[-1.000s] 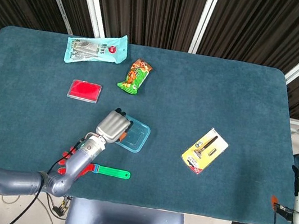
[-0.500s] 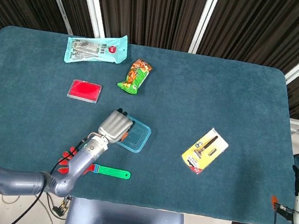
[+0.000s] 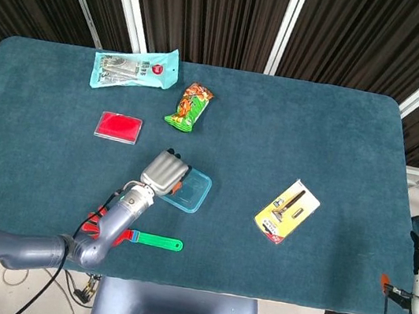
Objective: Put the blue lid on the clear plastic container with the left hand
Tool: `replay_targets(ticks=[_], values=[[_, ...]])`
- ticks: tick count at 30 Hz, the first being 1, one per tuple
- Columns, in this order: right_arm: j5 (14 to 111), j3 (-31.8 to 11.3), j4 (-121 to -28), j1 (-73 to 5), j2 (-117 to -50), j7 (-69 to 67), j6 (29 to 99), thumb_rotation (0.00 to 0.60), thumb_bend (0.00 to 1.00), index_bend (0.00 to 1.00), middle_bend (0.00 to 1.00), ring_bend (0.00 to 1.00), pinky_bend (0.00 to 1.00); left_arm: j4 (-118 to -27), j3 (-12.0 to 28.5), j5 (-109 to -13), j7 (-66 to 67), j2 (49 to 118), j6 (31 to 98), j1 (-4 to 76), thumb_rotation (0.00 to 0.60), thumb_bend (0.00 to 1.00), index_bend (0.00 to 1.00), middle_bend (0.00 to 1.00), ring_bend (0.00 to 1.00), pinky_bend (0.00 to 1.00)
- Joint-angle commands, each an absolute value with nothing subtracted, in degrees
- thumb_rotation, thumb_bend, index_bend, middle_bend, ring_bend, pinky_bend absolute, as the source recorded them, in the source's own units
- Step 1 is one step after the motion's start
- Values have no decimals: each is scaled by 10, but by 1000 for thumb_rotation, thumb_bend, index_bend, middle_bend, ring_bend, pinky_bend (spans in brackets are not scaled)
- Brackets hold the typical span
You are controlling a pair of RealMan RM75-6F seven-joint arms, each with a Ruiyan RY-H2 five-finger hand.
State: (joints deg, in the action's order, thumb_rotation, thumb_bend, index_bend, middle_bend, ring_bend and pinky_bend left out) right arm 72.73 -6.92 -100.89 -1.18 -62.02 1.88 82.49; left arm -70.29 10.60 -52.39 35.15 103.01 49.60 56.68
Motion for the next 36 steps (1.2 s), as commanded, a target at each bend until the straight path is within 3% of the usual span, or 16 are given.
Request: replay_targets(ticks=[1,36], values=[[727,-69,-1009,-12,-620,19,824,600,338,0,14,0,0,-694,106,-534,341,1032,496,567,600,591,656,617,401,342],[724,-71,-1009,-12,-620,19,825,600,337,0,14,0,0,-640,98,-584,268,1038,472,553,600,594,659,621,420,365]])
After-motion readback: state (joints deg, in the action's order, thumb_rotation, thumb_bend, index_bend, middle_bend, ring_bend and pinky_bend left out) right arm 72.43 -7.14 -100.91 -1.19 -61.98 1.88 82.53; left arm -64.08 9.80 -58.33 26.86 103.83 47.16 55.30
